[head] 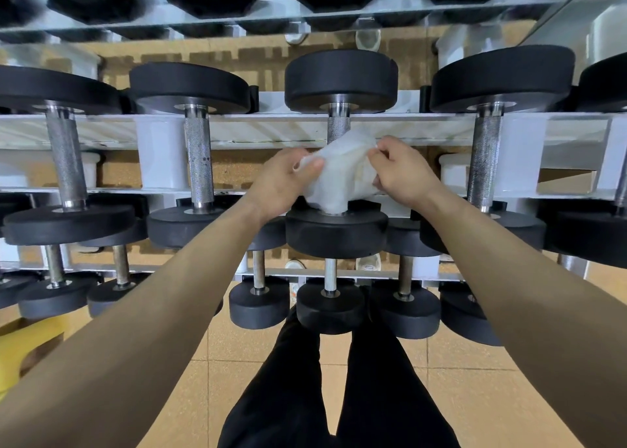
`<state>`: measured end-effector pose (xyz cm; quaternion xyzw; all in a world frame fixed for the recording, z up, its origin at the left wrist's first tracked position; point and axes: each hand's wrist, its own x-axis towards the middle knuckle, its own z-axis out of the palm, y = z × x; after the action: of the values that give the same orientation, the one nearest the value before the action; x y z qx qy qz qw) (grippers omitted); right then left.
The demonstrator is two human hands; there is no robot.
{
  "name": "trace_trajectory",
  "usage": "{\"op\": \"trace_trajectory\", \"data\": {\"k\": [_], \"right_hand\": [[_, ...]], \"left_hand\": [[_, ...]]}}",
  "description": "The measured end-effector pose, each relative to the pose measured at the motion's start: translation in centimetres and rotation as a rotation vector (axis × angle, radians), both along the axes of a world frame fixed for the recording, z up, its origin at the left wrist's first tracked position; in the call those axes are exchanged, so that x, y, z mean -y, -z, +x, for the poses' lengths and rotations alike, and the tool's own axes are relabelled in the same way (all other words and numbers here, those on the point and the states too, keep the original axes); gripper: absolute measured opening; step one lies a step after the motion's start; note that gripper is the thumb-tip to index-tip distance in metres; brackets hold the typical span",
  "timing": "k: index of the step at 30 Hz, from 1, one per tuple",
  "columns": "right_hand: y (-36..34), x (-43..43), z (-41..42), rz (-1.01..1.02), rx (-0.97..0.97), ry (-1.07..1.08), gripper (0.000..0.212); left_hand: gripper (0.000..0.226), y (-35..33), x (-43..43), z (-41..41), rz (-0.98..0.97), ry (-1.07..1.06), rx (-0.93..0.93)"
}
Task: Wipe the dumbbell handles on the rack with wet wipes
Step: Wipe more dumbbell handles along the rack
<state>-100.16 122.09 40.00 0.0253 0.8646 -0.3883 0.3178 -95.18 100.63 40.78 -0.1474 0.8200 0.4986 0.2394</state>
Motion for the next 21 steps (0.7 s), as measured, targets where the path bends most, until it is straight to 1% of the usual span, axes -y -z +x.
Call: {"op": "trace_trajectory", "data": {"k": [2,5,7,9,11,14,16,17,19,21], "right_hand": [[-0.1,0.5,-0.1,-0.016,-0.027,-0.018,0.027],[-0.1,1.1,-0.2,0.069,-0.090,-0.196,0.024],[-0.2,1.5,-0.1,0.122,-0.084,-0.308,0.022],[-0.4,1.5,-0.1,0.113,-0.057,-0.363,0.022],[-0.6,1.2,-0.1,0.087,-0.061,-0.366,0.023],[-0.8,0.7,-0.1,0.083,-0.126,-0.354,0.027],[-0.8,0.8,-0.3,0.185,-0.195,-0.402,0.028],[-0.8,0.9,-0.6,0.253,-0.232,-0.425,0.028],[-0.7,1.0,-1.4,0.359,-0.273,-0.430,0.022],[-0.3,1.2,-2.5,0.445,-0.280,-0.376,0.024]], "left_hand": [[0.033,0.4,-0.1,-0.2,-0.124,-0.010,-0.014],[0.040,1.3,-1.3,-1.3,-0.421,0.111,-0.034],[0.033,2.0,-2.1,-2.4,-0.557,0.148,-0.043],[0.024,2.6,-2.5,-3.2,-0.624,0.162,-0.064],[0.018,2.9,-2.8,-3.5,-0.610,0.157,-0.045],[0.013,3.1,-2.8,-3.6,-0.569,0.183,0.000],[0.015,2.9,-2.6,-3.8,-0.503,0.144,0.040],[0.019,2.5,-2.5,-4.0,-0.453,0.107,0.036],[0.029,1.6,-2.3,-4.0,-0.376,0.012,-0.041],[0.030,0.9,-2.2,-3.9,-0.325,-0.070,-0.150]]}}
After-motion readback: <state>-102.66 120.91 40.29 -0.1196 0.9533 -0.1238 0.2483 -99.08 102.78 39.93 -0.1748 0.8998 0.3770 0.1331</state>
